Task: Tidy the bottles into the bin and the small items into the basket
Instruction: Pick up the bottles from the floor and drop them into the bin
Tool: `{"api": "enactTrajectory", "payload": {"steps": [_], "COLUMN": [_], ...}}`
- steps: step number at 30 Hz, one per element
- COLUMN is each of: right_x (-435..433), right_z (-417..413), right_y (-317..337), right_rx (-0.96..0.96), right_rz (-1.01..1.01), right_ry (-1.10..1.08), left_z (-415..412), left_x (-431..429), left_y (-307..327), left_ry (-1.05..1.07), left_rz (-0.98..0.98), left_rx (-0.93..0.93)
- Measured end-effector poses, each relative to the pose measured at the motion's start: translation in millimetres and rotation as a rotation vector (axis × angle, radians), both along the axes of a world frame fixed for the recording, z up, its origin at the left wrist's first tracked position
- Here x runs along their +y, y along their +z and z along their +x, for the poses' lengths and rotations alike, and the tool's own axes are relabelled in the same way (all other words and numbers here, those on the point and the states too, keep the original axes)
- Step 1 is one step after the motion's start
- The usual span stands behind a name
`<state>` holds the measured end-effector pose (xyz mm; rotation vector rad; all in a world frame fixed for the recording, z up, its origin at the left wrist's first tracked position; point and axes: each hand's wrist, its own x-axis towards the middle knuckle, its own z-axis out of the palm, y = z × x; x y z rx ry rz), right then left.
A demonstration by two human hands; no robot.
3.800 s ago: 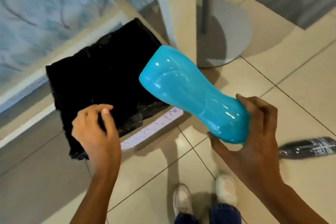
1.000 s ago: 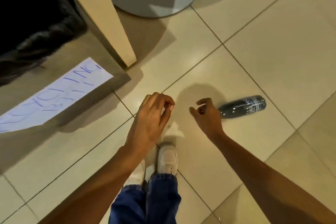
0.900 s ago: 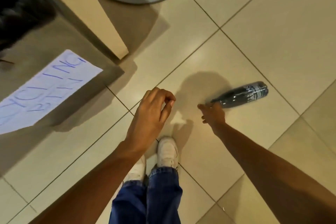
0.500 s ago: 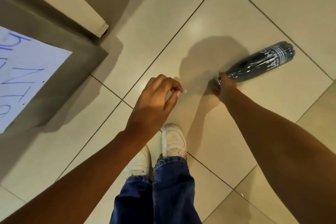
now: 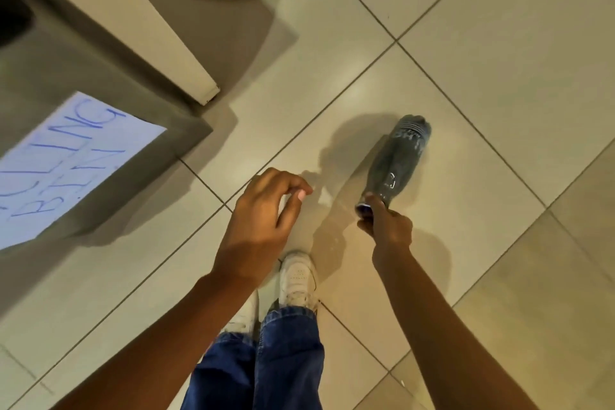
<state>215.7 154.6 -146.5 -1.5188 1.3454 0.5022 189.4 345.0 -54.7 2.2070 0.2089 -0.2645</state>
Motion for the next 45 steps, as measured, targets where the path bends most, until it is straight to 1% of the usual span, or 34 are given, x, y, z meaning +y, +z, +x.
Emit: {"api": "enactTrajectory", "payload": {"steps": [2,5,7,11,13,15,17,19,21,26,28,29,32,34,37,40,41,45], "right_x": [10.6,26.4,38.0,61.6,73.1,84.5,98.1,110.7,120.7,157.0,175.2,184.9,214.9,238.7,276.9,318.4,332.7,381.4], "right_z": [-1.1,-0.5,0.3,1.5,0.9,-2.1,-7.2,-14.1,-20.5,-34.9,-38.9,-41.3,-49.1,-53.6,-52.0,-39.7,-34.8,-11.7], "right_y": [32.2,79.1,110.6,171.6,201.0,229.8,259.5,284.5,303.0,333.4,342.7,346.7,353.8,353.9,349.0,340.5,337.5,323.9], "right_rx": [-0.049,-0.220,-0.385,-0.740,-0.896,-1.020,-1.142,-1.246,-1.306,-1.382,-1.367,-1.336,-1.174,-1.086,-0.962,-0.892,-0.887,-0.838], "right_rz": [-0.118,-0.315,-0.406,-0.490,-0.510,-0.509,-0.492,-0.443,-0.367,0.059,0.120,0.154,0.312,0.378,0.429,0.428,0.414,0.297], "right_ry": [0.104,0.327,0.475,0.783,0.940,1.046,1.101,1.134,1.117,0.872,0.801,0.764,0.630,0.620,0.600,0.612,0.633,0.784], "left_z": [0.0,-1.7,-4.8,-12.3,-19.7,-30.2,-44.1,-63.4,-83.3,-135.1,-155.4,-164.8,-184.7,-193.1,-199.1,-202.7,-205.2,-219.1], "left_x": [4.0,14.3,23.6,42.6,54.6,66.4,81.5,99.6,120.2,182.2,207.7,219.1,242.5,252.0,255.9,245.7,240.8,233.9], "left_y": [22.5,52.5,72.1,105.2,120.0,134.2,152.4,169.8,183.3,205.5,213.8,217.4,221.9,219.9,207.3,188.9,183.4,166.0], "left_ry": [0.077,0.184,0.235,0.322,0.371,0.421,0.491,0.607,0.742,1.108,1.223,1.233,1.163,1.097,0.971,0.746,0.695,0.653], "left_rz": [0.032,0.063,0.066,0.060,0.071,0.095,0.153,0.252,0.311,0.307,0.329,0.356,0.439,0.476,0.555,0.721,0.736,0.748], "left_rx": [-0.043,-0.076,-0.106,-0.145,-0.157,-0.180,-0.232,-0.294,-0.336,-0.352,-0.352,-0.343,-0.298,-0.289,-0.197,0.025,0.078,0.117]}}
